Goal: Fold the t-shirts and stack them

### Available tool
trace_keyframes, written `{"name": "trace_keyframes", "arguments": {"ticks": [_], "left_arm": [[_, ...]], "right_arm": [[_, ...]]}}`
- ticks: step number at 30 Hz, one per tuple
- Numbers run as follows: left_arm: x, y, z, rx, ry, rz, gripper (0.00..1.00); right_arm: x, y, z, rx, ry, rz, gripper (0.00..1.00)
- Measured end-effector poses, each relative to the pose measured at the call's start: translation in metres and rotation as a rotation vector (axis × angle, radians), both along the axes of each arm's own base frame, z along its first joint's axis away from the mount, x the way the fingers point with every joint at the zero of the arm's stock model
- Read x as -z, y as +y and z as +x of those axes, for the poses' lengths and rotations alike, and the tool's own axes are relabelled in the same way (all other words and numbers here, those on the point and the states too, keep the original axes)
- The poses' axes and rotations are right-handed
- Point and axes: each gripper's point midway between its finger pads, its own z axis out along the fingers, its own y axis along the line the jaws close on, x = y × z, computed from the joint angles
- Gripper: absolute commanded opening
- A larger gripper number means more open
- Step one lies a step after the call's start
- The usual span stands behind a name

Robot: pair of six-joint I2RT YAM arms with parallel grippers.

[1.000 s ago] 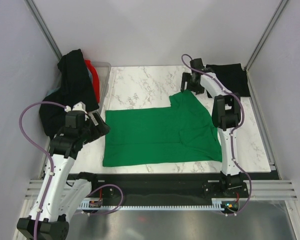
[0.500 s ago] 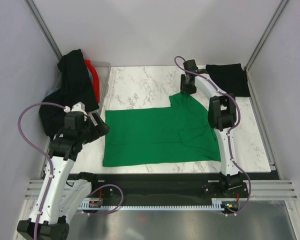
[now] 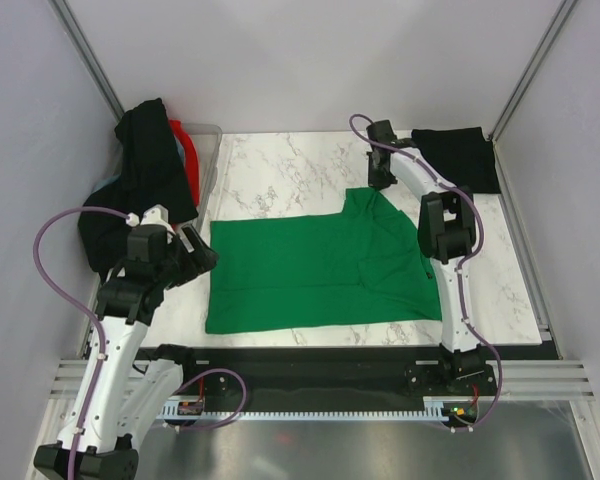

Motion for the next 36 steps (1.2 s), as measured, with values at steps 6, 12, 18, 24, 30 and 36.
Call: {"name": "trace_keyframes", "arguments": {"ticks": [6,12,18,24,30,36], "left_arm": [[0.011,0.0,0.007,0.005,0.047,0.014,0.77],[0.016,-0.004,0.039,0.014,0.126,0.045,0.75],[0.015,-0.012,0.093,0.015,0.144,0.067,0.74],[0.034,-0.026,0.163,0.026,0.197,0.073,0.71],[0.073,-0.044,0.234,0.039,0.255,0.089,0.68],[0.104,-0.061,0.28,0.033,0.278,0.151,0.68]], "right_arm": [[-0.023,-0.05,-0.02,0.092,0.004,-0.118,0.0],[-0.071,-0.102,-0.03,0.2,-0.068,-0.226,0.0],[-0.077,-0.114,-0.035,0.221,-0.088,-0.226,0.0],[-0.045,-0.102,-0.049,0.174,-0.021,-0.178,0.0],[-0.028,-0.093,-0.066,0.14,0.022,-0.134,0.0],[-0.043,-0.086,-0.07,0.122,-0.015,-0.086,0.0]]}}
